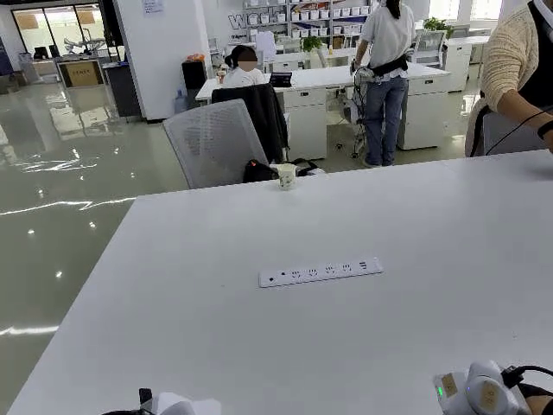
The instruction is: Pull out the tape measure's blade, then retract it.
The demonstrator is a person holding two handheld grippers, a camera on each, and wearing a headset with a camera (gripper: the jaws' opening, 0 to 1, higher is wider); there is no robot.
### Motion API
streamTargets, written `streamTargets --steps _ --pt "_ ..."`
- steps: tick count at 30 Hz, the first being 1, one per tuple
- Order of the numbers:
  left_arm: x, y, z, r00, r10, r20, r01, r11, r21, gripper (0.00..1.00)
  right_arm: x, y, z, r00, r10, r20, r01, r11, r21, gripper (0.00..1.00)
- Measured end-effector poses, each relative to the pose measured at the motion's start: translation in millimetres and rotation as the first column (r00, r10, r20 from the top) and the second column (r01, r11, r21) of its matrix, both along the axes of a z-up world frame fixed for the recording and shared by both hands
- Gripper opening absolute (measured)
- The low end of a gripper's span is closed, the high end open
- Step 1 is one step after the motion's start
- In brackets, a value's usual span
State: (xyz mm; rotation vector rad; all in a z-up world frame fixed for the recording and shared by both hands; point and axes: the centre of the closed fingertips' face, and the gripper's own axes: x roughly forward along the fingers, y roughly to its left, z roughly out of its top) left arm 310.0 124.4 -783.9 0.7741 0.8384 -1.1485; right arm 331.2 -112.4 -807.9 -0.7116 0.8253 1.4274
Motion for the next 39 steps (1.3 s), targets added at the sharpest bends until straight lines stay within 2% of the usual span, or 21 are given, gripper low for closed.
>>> streamTargets --steps 21,31,34,37,39 --pt "-0.2 0.4 -0.7 1.000 0.004 0.002 -0.004 1.000 -0.002 0.32 -1.8 -9.1 -0.7 1.000 -0.011 0.006 0.011 1.000 0.001 0.10" --pt "2.4 -2.4 -1.4 1.000 0.011 -0.013 -0.010 1.000 0.020 0.33 -1.1 -8.5 0.3 1.000 0.002 0.007 -0.002 0.999 -0.037 0.12" --pt "2.4 -2.4 -1.3 1.000 0.013 0.006 -0.013 1.000 0.029 0.33 -1.3 -8.5 0.8 1.000 0.005 0.008 -0.004 0.999 -0.042 0.12" --pt "3.3 -2.7 -0.6 0.999 0.031 0.011 -0.031 0.999 0.017 0.34 -1.0 -8.4 0.4 1.000 0.000 0.011 0.001 0.999 -0.049 0.12" --pt "3.4 -3.1 -0.5 0.999 0.035 0.013 -0.036 0.999 0.010 0.34 -1.8 -8.2 0.2 0.999 0.020 0.025 -0.019 0.997 -0.069 0.12"
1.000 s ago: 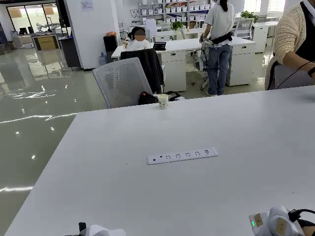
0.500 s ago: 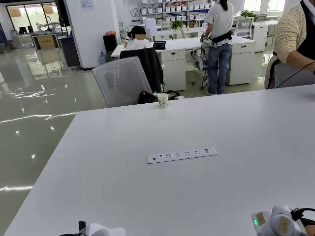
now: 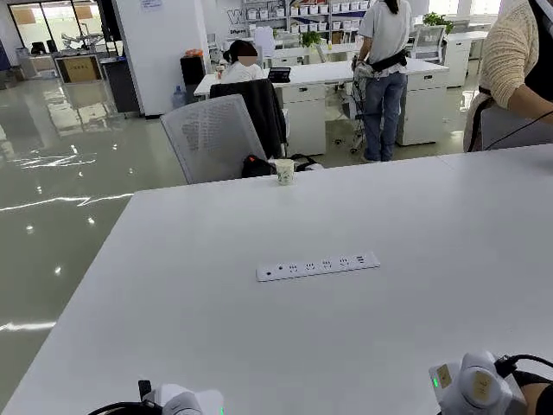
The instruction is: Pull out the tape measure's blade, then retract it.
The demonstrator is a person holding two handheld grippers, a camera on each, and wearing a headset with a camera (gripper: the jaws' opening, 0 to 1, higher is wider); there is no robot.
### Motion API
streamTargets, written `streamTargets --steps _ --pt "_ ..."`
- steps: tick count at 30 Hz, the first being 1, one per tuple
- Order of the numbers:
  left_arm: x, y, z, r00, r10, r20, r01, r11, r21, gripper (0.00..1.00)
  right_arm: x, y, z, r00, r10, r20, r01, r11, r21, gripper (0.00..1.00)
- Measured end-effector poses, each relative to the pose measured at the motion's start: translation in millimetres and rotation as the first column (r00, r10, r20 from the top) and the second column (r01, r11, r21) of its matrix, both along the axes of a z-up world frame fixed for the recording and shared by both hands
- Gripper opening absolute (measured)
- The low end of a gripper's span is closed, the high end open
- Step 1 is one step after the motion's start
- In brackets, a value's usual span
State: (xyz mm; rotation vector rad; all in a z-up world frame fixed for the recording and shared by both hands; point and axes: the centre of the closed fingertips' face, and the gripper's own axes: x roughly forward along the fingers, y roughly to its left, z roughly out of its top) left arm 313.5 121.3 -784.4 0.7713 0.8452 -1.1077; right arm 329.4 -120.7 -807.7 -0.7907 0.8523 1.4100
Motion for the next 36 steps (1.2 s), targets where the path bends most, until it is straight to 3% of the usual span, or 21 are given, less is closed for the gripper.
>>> streamTargets --steps 5,20,23,25,27,36 --pt "0.3 -0.1 0.0 1.000 0.000 -0.002 0.000 1.000 -0.013 0.34 2.2 0.4 -0.7 1.000 0.017 0.002 -0.016 0.999 -0.036 0.12" --pt "-1.1 3.0 -1.0 1.000 0.010 -0.019 -0.010 0.999 -0.030 0.35 2.2 -0.2 -1.4 1.000 0.015 -0.007 -0.015 0.999 -0.051 0.13" --pt "-0.6 5.8 0.4 1.000 0.005 -0.026 -0.006 1.000 -0.026 0.35 0.0 0.1 -1.6 0.999 0.033 0.015 -0.032 0.998 -0.063 0.13" --pt "-1.7 4.7 6.0 0.999 0.014 -0.041 -0.016 0.998 -0.053 0.35 -1.5 0.4 -1.1 0.999 0.046 0.025 -0.044 0.996 -0.071 0.13" --pt "-2.0 3.2 9.8 0.999 0.021 -0.050 -0.024 0.997 -0.075 0.37 -1.2 0.0 -1.0 0.998 0.050 0.027 -0.048 0.996 -0.079 0.15" --pt "-1.1 9.8 17.5 0.996 0.058 -0.061 -0.064 0.994 -0.090 0.51 3.0 -2.2 10.2 0.998 0.049 0.046 -0.045 0.996 -0.081 0.20"
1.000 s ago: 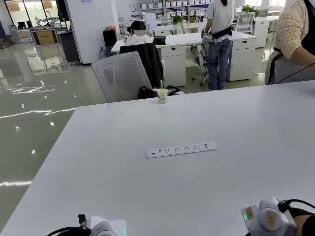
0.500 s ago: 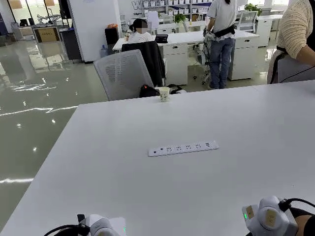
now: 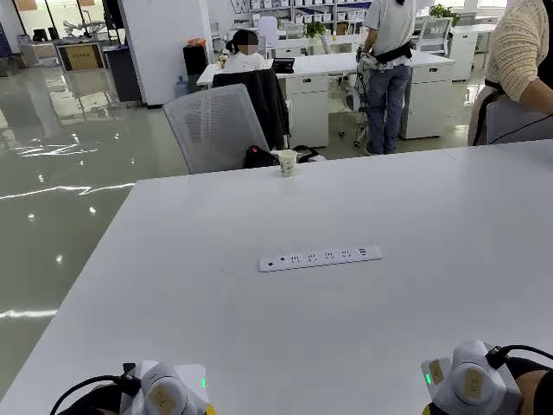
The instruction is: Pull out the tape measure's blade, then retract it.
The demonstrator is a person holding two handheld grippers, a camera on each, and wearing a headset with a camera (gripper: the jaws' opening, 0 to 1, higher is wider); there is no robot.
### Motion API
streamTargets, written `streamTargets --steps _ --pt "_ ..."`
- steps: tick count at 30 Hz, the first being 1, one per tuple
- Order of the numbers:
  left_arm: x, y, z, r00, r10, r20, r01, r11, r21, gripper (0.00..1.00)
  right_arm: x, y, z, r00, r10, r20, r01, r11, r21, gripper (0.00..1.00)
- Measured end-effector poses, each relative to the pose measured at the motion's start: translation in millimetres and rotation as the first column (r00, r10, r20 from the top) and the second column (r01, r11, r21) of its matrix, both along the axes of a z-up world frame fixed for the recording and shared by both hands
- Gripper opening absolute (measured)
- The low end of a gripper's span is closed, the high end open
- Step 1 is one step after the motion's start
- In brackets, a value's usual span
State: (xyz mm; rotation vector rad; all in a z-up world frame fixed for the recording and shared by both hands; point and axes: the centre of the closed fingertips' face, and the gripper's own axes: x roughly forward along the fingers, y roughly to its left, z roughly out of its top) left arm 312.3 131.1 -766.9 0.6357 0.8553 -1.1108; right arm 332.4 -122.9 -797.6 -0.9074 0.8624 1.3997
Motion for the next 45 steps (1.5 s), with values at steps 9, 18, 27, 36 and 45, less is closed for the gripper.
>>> streamTargets --steps 9,18,27,36,45 --pt "-0.6 6.3 6.9 0.999 0.040 -0.006 -0.040 0.999 -0.036 0.59 -5.7 -5.2 7.4 0.997 -0.077 -0.011 0.077 0.997 0.030 0.28" --pt "-7.9 9.8 9.2 0.982 0.165 -0.089 -0.176 0.976 -0.129 0.76 -6.3 -13.9 15.0 0.972 -0.234 -0.014 0.234 0.968 0.093 0.37" --pt "-4.1 20.0 7.5 0.959 0.275 -0.073 -0.284 0.943 -0.171 0.94 -10.4 -23.5 11.3 0.940 -0.338 -0.034 0.340 0.930 0.138 0.45" --pt "-0.6 28.0 9.2 0.914 0.400 -0.070 -0.404 0.878 -0.257 0.99 -12.4 -27.3 11.8 0.890 -0.453 -0.053 0.453 0.866 0.212 0.56" --pt "-7.1 50.6 11.4 0.797 0.594 -0.109 -0.586 0.717 -0.379 0.99 -18.1 -45.3 19.7 0.843 -0.535 -0.062 0.530 0.804 0.270 0.66"
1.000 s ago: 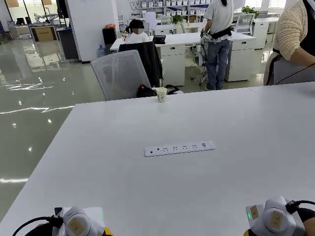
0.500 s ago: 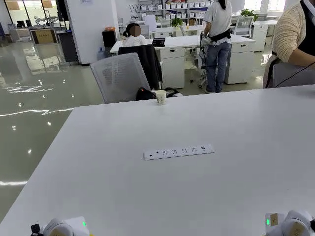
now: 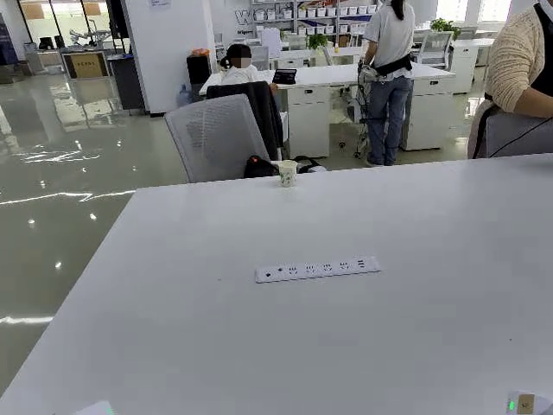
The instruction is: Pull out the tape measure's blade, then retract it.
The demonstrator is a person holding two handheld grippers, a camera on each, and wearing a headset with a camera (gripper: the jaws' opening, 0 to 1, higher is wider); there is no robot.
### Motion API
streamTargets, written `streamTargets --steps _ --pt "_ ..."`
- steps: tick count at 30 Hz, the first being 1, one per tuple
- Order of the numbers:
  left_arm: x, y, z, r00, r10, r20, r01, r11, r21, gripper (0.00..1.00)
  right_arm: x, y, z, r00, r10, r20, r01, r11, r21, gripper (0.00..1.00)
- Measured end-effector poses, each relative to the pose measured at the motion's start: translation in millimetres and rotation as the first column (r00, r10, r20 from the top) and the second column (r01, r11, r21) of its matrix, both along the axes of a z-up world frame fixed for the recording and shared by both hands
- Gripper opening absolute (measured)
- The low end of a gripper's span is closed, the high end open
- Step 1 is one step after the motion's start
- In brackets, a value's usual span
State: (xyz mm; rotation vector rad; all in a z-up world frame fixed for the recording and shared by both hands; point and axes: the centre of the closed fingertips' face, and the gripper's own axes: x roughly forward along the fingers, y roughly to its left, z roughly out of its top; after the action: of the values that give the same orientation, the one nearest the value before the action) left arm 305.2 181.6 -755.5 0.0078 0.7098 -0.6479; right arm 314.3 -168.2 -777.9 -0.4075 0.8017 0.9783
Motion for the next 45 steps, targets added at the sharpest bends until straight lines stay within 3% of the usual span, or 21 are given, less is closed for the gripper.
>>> streamTargets --steps 1,2,3,6,8,9,11,14,19,25,27,29,31,38,45 --pt "-2.5 -2.2 2.2 1.000 0.011 -0.005 -0.011 0.999 -0.047 0.99 -0.2 -1.4 0.8 1.000 -0.011 0.007 0.011 1.000 0.005 0.66" --pt "-6.7 1.4 -0.2 0.998 0.045 -0.037 -0.048 0.996 -0.080 0.99 -0.4 -3.3 3.0 0.999 -0.020 0.026 0.020 1.000 0.014 0.65" --pt "-8.6 6.8 -4.1 0.996 0.073 -0.059 -0.077 0.994 -0.073 0.99 -1.2 -4.4 4.2 0.999 -0.025 0.036 0.025 1.000 0.019 0.65" --pt "-12.5 20.4 -10.1 0.994 0.107 -0.021 -0.107 0.994 -0.005 0.99 -2.1 -7.2 8.5 0.996 -0.067 0.061 0.063 0.996 0.055 0.70" --pt "-13.2 24.5 -6.2 0.993 0.103 0.060 -0.105 0.994 0.027 0.99 -6.3 -11.6 6.7 0.995 -0.081 0.056 0.078 0.995 0.055 0.70" --pt "-17.3 23.6 -2.8 0.991 0.109 0.076 -0.111 0.993 0.026 0.99 -8.6 -14.1 6.1 0.994 -0.090 0.058 0.087 0.995 0.058 0.70" --pt "-22.0 27.4 -4.4 0.989 0.127 0.070 -0.129 0.991 0.036 0.99 -10.8 -16.6 6.5 0.992 -0.109 0.058 0.105 0.992 0.074 0.73" --pt "-34.6 32.9 -11.5 0.987 0.160 0.029 -0.161 0.986 0.041 0.99 -17.0 -22.3 9.1 0.989 -0.127 0.070 0.122 0.989 0.081 0.76" --pt "-49.0 34.4 -12.1 0.990 0.135 0.039 -0.138 0.987 0.082 0.99 -21.5 -33.5 15.9 0.982 -0.174 0.080 0.165 0.980 0.109 0.84" --pt "-49.1 38.7 -0.7 0.986 0.151 0.068 -0.157 0.984 0.084 0.99 -30.4 -41.3 22.9 0.973 -0.209 0.100 0.195 0.972 0.135 0.98" --pt "-48.8 40.9 1.1 0.986 0.147 0.083 -0.155 0.983 0.100 0.99 -32.8 -43.1 23.7 0.970 -0.221 0.105 0.205 0.968 0.144 0.99" --pt "-50.9 37.1 4.5 0.988 0.135 0.070 -0.141 0.987 0.082 0.99 -36.9 -42.0 22.9 0.972 -0.213 0.098 0.196 0.968 0.154 0.99" --pt "-51.9 37.0 3.9 0.990 0.116 0.078 -0.124 0.987 0.105 0.99 -39.0 -42.1 21.0 0.973 -0.210 0.097 0.194 0.969 0.153 0.99" --pt "-56.2 34.1 1.4 0.992 0.096 0.085 -0.106 0.988 0.112 0.99 -41.0 -45.9 20.4 0.967 -0.230 0.106 0.214 0.966 0.146 0.99" --pt "-58.5 29.5 2.6 0.993 0.080 0.089 -0.089 0.990 0.109 0.99 -47.1 -51.3 13.6 0.972 -0.218 0.088 0.207 0.972 0.112 0.99"
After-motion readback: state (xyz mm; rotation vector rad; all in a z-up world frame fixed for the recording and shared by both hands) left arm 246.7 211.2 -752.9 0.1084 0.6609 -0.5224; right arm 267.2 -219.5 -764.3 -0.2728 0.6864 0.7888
